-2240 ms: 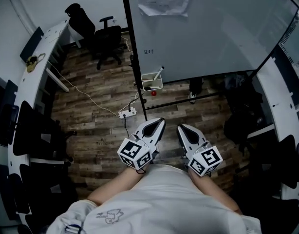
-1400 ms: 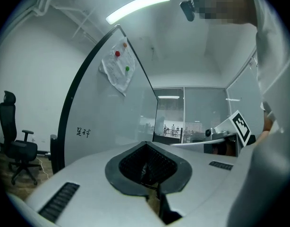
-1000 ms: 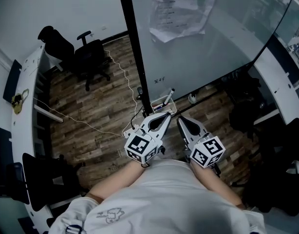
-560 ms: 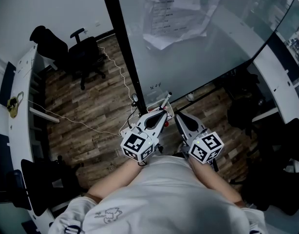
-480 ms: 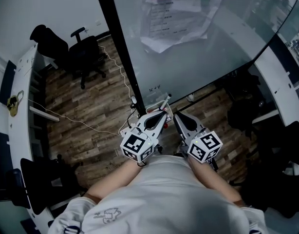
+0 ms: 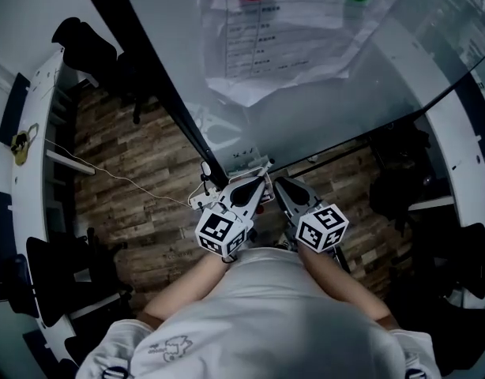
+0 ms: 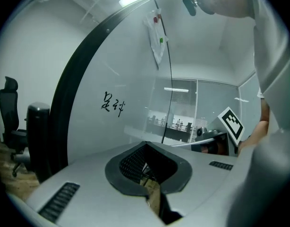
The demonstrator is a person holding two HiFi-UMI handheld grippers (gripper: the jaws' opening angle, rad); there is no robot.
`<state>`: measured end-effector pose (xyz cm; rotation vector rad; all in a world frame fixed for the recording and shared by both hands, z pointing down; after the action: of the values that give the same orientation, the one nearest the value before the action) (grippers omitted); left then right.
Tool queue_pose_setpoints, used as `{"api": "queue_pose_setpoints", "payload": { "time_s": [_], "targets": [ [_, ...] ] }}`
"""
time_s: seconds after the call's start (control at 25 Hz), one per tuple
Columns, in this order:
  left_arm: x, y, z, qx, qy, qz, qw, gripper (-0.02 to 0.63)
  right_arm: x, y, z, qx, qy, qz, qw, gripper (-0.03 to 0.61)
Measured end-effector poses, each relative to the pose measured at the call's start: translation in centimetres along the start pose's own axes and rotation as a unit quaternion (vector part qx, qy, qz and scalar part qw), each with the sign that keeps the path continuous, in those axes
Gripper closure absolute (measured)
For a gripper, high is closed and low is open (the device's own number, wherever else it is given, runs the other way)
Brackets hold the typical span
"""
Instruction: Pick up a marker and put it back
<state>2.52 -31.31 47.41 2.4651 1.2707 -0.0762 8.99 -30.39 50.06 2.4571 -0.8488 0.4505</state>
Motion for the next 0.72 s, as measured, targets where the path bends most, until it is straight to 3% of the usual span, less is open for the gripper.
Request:
{"api": "queue_pose_setpoints", "payload": {
  "time_s": [0.24,0.36,0.72],
  "targets": [
    [-1.1,1.9,-1.8,-0.020,-0.002,0.024,0.9995,0.609,3.8,2.2,-1.2,-0.023,0.041,0.006,0.999,0.558],
    [-1.9,2.3,-1.9,-0.023,-0.010,0.041,0.9988,0.609,4.9,3.6,-1.9,-0.039,0.057,0.018,0.997,0.514],
    [-2.6,3.3,-2.7,-0.030,-0.030,0.055,0.9976,0.609,7.1,5.8,-3.2,-0.072,0.085,0.023,0.994,0.486]
  ]
}}
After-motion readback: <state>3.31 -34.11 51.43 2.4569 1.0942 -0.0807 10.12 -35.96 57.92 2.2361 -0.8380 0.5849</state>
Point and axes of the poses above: the fingertips, and each gripper's own axes: y forward along the fingers, x to its right, z out of its top, the point moved 2 cm from there along -y, backward along the fingers, and after that the axes turned 11 degrees about -x, right-handed, at the moved point
